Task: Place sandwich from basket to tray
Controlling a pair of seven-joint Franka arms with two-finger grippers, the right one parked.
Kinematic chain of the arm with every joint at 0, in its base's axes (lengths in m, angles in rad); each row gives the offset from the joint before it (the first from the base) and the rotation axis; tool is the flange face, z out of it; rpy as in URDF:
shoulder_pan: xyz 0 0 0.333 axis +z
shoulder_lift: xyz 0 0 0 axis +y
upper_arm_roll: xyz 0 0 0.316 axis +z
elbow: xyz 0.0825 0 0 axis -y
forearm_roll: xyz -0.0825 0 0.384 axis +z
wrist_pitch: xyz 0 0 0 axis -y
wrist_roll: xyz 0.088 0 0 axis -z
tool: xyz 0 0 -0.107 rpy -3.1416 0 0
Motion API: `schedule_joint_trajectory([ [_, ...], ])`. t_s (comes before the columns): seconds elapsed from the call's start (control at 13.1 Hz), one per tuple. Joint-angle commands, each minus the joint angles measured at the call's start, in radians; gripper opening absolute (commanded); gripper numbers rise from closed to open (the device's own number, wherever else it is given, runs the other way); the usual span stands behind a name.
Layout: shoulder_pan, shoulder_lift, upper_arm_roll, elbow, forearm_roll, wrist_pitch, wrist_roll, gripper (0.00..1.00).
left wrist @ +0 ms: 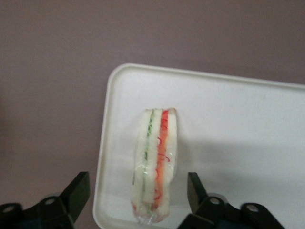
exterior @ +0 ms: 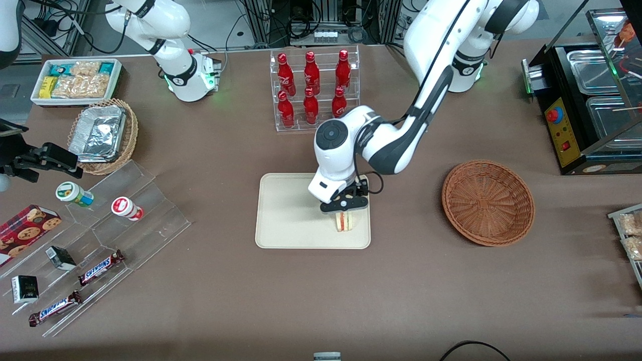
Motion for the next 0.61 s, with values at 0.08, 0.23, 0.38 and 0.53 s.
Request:
schedule_joint_trajectory([
  [0.08,0.074,-0.187,-0.001,-0.024,-0.011,-0.162,-0.012,1.00],
  [0.23,0.132,-0.263,-0.001,-0.027,-0.014,-0.246,0.006,1.00],
  [0.38,0.178,-0.313,-0.001,-0.030,-0.024,-0.306,0.078,1.00],
  [0.53,0.249,-0.361,-0.001,-0.037,-0.076,-0.370,0.194,1.00],
])
